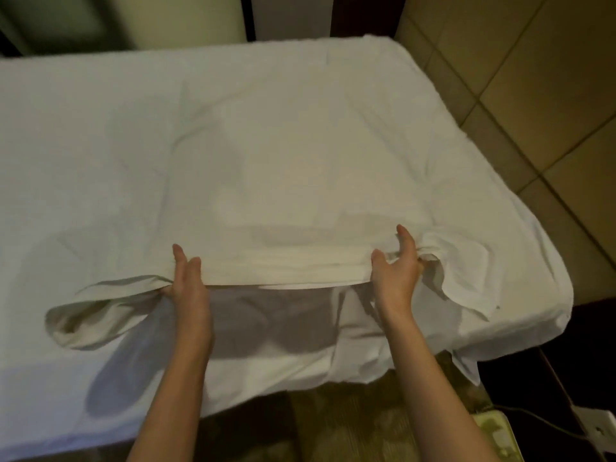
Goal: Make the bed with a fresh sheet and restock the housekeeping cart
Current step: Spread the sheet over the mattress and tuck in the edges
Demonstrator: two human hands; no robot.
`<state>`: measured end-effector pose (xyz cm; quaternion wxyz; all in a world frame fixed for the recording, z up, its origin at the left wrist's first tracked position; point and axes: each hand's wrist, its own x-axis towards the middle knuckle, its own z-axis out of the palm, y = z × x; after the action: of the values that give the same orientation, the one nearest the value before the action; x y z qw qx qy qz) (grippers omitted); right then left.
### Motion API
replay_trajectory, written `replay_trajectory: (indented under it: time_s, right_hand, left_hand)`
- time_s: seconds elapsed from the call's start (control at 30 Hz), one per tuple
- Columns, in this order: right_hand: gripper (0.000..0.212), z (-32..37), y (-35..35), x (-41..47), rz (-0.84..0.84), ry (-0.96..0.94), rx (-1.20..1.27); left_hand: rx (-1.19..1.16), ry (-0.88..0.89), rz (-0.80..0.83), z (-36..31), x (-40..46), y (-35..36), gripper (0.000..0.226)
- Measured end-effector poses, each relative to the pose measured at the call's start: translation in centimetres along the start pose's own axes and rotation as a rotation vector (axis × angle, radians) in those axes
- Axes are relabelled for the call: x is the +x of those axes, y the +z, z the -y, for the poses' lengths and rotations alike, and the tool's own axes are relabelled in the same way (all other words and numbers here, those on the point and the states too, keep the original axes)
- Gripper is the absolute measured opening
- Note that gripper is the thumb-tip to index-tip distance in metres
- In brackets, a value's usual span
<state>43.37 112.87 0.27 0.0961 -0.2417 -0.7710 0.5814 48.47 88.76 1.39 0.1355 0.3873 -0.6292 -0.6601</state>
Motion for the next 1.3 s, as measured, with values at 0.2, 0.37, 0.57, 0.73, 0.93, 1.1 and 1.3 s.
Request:
replay_trajectory:
  time_s: [0.2, 0.37, 0.57, 0.73, 0.93, 1.1, 1.3]
  right_hand:
    - [0.054, 7.3, 3.8, 8.2, 0.032, 0.026, -0.081]
    - [0.055, 12.0, 8.7, 17.6, 0.089, 0.063, -0.132]
    - [0.058, 16.4, 16.4, 30.5, 0.187, 0.066, -0.203]
    - [0.054, 18.3, 23.1, 39.1, 0.250, 0.121, -0.285]
    - [0.053, 19.5, 30.2, 47.0, 0.277, 0.128, -0.329]
    - [0.064, 18.7, 35.0, 51.6, 0.508, -0.082, -0.260]
    - [0.061, 10.6, 34.1, 50.7, 0.652, -0.174, -0.330]
  left_hand:
    - [0.095, 0.130, 0.163, -8.4, 7.3, 5.0, 0.051]
    - [0.087, 0.068, 0.108, -13.9, 13.9, 12.3, 0.051]
    - [0.142, 0.063, 0.031, -18.6, 23.8, 21.2, 0.052]
    - [0.240, -0.038, 0.009, -19.4, 32.9, 26.6, 0.053]
    - [0.407, -0.022, 0.076, -19.7, 41.6, 31.3, 0.053]
    - [0.386, 0.076, 0.077, -20.0, 48.5, 33.8, 0.057]
    - [0.507, 0.254, 0.267, -13.4, 48.7, 34.5, 0.059]
